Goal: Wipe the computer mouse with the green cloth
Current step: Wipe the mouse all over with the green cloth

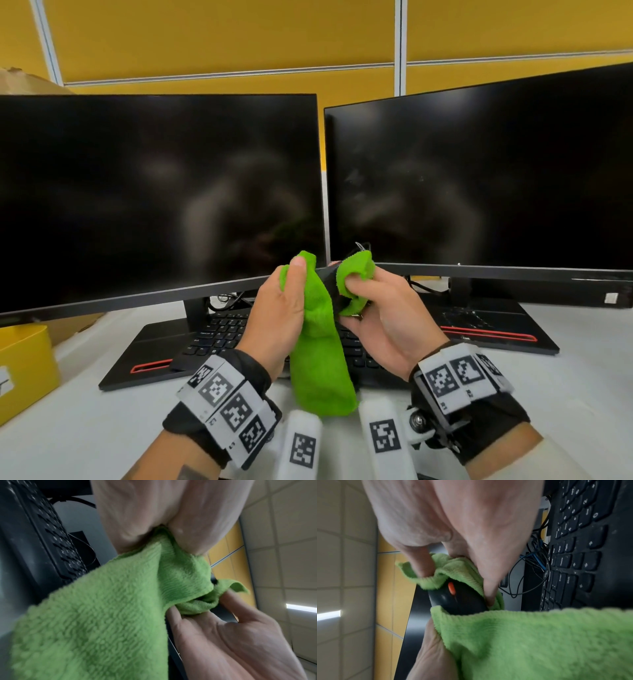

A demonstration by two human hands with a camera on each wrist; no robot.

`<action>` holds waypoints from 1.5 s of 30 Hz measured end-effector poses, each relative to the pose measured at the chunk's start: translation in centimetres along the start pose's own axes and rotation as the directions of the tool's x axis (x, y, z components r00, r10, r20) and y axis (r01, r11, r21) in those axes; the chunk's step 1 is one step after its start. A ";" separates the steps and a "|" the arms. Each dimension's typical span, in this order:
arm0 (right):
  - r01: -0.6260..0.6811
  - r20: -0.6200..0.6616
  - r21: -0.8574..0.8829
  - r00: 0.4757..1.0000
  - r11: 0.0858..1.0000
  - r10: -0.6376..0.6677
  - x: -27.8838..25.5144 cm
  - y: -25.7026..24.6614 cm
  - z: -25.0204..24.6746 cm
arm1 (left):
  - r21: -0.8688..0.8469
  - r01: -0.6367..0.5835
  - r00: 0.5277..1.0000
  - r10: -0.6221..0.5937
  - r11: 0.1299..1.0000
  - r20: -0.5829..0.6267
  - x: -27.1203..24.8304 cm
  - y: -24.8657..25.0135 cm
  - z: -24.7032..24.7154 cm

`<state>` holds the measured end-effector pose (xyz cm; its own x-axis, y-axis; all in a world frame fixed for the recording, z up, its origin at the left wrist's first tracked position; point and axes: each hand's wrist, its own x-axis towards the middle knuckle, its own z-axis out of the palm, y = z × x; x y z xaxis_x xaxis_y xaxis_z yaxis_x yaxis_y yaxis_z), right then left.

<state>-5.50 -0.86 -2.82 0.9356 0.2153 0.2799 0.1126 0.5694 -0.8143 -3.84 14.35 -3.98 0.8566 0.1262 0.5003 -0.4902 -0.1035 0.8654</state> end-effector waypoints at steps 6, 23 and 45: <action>-0.067 -0.103 0.144 0.991 0.987 0.082 0.6 0.1 -0.4 | 0.041 0.051 0.998 -0.049 0.998 -0.036 0.3 -0.7 -0.5; -0.117 -0.220 0.303 0.957 0.946 0.189 0.9 -0.7 -2.0 | 0.019 -0.234 0.937 0.220 0.972 0.272 -0.9 0.8 -1.1; -0.011 -0.411 0.161 0.908 0.987 0.077 1.2 -0.5 -1.5 | 0.290 -0.135 0.967 0.062 0.948 0.248 -1.2 0.1 -0.9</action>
<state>-3.98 -2.09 -2.82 0.9961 -0.0870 -0.0177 0.0472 0.6875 -0.7246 -5.07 15.06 -4.52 0.8377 -0.1295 0.5306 -0.5336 -0.4008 0.7447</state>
